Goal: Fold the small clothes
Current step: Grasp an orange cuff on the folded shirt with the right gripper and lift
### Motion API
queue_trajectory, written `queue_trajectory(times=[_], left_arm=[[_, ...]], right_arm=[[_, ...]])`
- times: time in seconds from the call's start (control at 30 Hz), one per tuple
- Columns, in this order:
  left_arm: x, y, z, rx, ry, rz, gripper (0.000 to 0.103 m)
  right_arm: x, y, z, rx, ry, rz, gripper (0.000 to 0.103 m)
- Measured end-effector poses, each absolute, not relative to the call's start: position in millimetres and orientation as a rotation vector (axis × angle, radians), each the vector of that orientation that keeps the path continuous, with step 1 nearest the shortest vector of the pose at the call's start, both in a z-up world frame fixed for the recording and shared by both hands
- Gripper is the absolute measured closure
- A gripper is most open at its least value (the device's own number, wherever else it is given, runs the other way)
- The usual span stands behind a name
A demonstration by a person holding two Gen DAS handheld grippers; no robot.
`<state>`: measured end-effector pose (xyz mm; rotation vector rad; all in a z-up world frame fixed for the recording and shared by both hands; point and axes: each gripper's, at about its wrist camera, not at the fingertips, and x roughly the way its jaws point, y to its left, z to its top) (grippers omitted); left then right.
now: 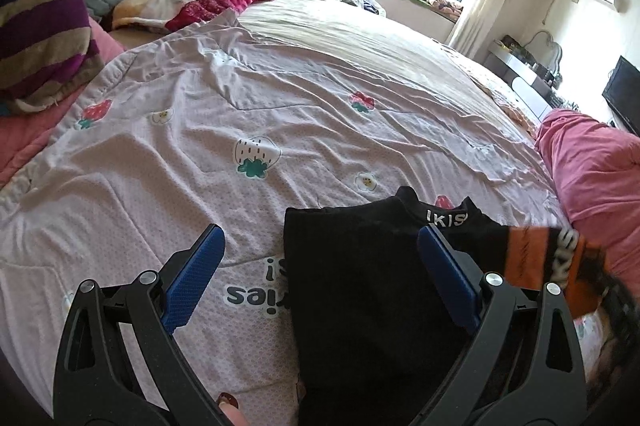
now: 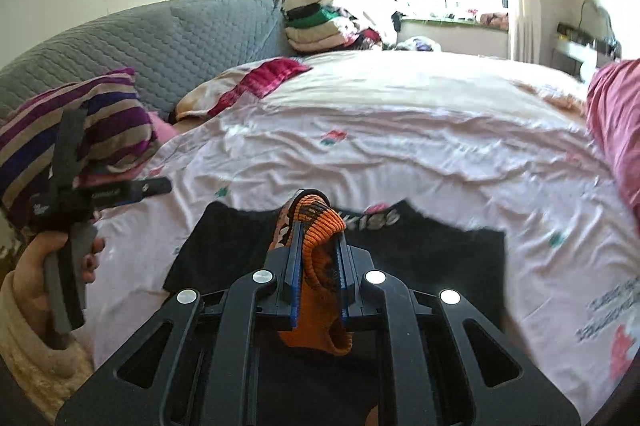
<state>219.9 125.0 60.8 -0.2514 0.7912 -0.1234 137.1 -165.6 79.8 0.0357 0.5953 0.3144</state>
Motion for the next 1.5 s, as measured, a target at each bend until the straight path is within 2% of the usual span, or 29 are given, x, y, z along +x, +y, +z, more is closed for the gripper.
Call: queue_trajectory(times=[0.27, 0.47, 0.63, 0.9, 1.3, 1.5], left_arm=[[226.9, 119.2, 52.4, -0.24, 0.817, -0.128, 0.013], [230.1, 110.3, 47.6, -0.216, 0.834, -0.141, 0.023], [232.8, 93.4, 40.2, -0.166, 0.859, -0.175, 0.038], [238.7, 67.8, 23.5, -0.108, 0.905, -0.226, 0.045], [237.7, 37.4, 6.4, -0.036, 0.945, -0.272, 0.046], [237.2, 26.9, -1.3, -0.007, 0.965, -0.29, 0.046]], right_arm=[[149.0, -196.2, 75.9, -0.002, 0.583, 0.226, 0.091], [150.8, -210.2, 61.7, 0.001, 0.61, 0.193, 0.091], [154.5, -216.1, 45.4, -0.004, 0.647, 0.168, 0.091], [157.7, -221.7, 33.6, -0.009, 0.667, 0.145, 0.09], [160.0, -227.8, 22.9, -0.004, 0.696, 0.127, 0.088], [159.9, -235.0, 24.1, -0.05, 0.678, 0.03, 0.084]])
